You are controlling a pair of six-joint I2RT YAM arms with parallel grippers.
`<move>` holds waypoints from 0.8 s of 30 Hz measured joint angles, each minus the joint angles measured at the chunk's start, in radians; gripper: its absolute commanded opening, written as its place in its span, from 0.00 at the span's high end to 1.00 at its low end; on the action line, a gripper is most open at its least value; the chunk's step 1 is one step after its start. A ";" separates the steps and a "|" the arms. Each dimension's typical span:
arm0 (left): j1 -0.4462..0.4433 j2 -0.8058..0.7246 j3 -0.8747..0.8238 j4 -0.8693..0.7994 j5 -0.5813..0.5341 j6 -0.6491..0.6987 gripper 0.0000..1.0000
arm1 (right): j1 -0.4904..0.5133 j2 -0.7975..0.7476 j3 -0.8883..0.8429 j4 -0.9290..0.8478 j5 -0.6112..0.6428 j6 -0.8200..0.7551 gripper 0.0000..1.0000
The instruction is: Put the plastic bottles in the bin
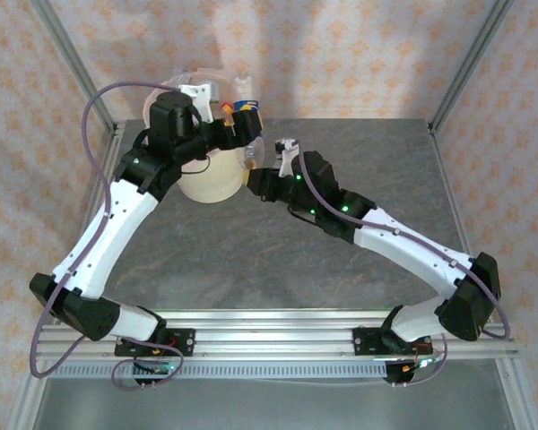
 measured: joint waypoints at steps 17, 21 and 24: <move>-0.003 0.081 0.078 -0.054 -0.037 0.020 0.47 | 0.001 0.026 0.040 0.058 -0.105 0.004 0.91; -0.004 0.096 0.119 -0.084 -0.057 0.047 0.68 | 0.001 0.033 0.052 0.058 -0.095 -0.001 0.68; -0.006 0.113 0.168 -0.117 -0.074 0.097 0.70 | 0.001 0.037 0.066 0.052 -0.091 0.000 0.33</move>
